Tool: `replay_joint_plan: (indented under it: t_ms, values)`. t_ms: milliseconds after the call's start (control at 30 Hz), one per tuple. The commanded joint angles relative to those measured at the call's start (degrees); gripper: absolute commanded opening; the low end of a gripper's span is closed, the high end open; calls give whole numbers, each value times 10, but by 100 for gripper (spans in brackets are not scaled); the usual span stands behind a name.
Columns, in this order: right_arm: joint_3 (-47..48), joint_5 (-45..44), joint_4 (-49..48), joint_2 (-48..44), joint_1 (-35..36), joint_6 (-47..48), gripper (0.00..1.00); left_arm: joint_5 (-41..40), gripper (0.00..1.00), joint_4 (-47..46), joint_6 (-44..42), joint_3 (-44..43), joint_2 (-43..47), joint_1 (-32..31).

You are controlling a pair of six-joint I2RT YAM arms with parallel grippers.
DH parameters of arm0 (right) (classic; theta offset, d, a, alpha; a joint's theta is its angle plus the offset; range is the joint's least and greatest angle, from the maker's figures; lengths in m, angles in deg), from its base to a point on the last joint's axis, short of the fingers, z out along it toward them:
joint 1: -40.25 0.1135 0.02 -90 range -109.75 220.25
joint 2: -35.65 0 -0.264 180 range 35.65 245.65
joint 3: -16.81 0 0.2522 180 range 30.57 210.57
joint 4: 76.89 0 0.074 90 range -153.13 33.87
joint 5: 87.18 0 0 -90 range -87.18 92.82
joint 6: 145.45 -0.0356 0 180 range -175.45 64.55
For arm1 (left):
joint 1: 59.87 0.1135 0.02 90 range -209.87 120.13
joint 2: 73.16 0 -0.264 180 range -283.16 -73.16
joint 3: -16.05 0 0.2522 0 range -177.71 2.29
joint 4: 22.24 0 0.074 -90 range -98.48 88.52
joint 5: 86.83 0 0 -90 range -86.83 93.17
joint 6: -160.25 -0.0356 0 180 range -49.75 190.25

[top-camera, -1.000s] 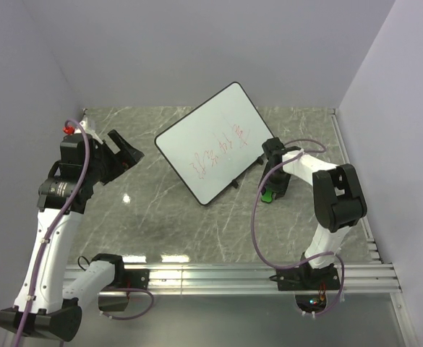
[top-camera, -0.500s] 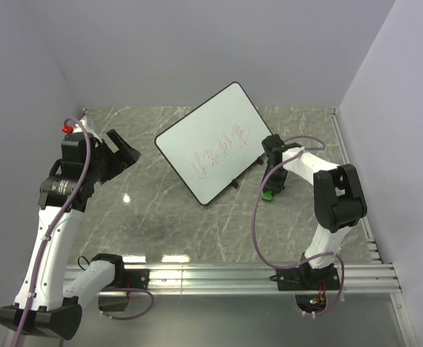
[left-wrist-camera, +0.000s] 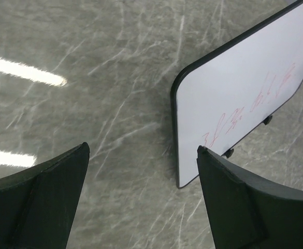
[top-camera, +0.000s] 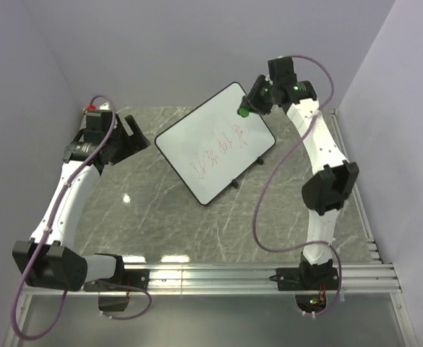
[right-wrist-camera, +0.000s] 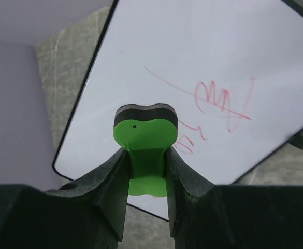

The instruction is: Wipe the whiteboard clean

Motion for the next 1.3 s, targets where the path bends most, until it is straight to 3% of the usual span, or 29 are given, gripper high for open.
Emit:
replay_joint_plan:
  t_ms: [0, 67, 200, 333, 667, 767, 867, 1067, 1200, 1267]
  values:
    - [101, 64, 71, 91, -2, -20, 0, 53, 90, -83, 3, 1, -29, -2]
    - [139, 81, 62, 128, -2, -27, 0, 89, 89, -123, 1, 10, -42, -2]
    - [109, 101, 9, 147, -3, -47, 0, 177, 89, -213, -24, 55, -56, -2]
    - [71, 114, -50, 142, 3, -53, 0, 185, 89, -253, -44, 63, -86, -1]
    - [89, 130, -131, 155, 12, -84, 0, 290, 83, -372, -44, 54, -216, 21]
    - [88, 118, -142, 158, 19, -87, 0, 344, 73, -390, -37, 33, -264, 30]
    - [90, 99, -149, 163, 24, -93, 0, 410, 44, -417, -15, 16, -305, 35]
    - [124, 26, -142, 180, 34, -110, 0, 421, 30, -413, -35, 16, -314, 35]
    - [126, -23, -138, 181, 43, -121, 0, 425, 10, -415, -40, 30, -302, 34]
    - [128, -45, -135, 184, 44, -124, 0, 416, 6, -406, -55, 26, -298, 33]
